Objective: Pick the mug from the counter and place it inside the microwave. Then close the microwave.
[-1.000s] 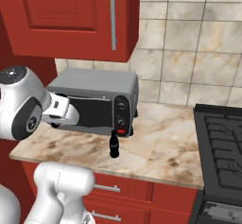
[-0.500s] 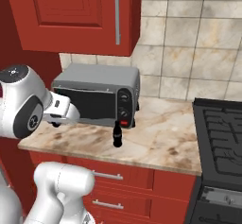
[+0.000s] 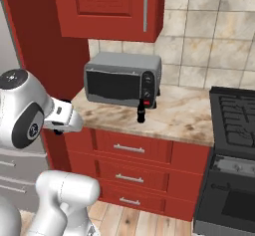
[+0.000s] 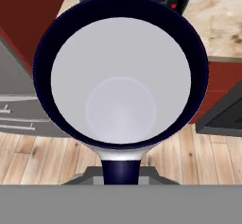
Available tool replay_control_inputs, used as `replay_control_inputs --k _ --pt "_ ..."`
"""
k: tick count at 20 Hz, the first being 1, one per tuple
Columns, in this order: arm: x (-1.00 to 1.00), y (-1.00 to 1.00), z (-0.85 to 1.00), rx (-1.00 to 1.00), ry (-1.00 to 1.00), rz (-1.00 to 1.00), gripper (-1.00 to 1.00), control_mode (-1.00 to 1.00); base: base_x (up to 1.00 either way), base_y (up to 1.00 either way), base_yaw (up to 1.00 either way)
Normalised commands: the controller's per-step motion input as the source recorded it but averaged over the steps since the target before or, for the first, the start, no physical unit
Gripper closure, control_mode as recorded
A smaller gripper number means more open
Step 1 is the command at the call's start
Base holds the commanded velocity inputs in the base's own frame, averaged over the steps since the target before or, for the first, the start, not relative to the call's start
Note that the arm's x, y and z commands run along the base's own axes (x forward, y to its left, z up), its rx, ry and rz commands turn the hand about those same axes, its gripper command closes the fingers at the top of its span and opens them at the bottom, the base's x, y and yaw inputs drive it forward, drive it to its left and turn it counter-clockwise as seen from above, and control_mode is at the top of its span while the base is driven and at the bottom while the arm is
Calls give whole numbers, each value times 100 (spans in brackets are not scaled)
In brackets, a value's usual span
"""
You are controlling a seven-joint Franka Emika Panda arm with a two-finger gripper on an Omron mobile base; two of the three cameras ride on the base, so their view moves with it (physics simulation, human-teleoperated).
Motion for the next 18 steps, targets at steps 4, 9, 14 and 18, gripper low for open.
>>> replay_control_inputs --k 4,9,14,18 --pt "0 0 0 0 0 0 100 100 -37 0 29" --pt "0 0 0 0 0 0 100 100 -28 0 34" --pt "0 0 0 0 0 0 100 100 -35 0 39" --pt "0 0 0 0 0 0 100 100 -50 0 38"
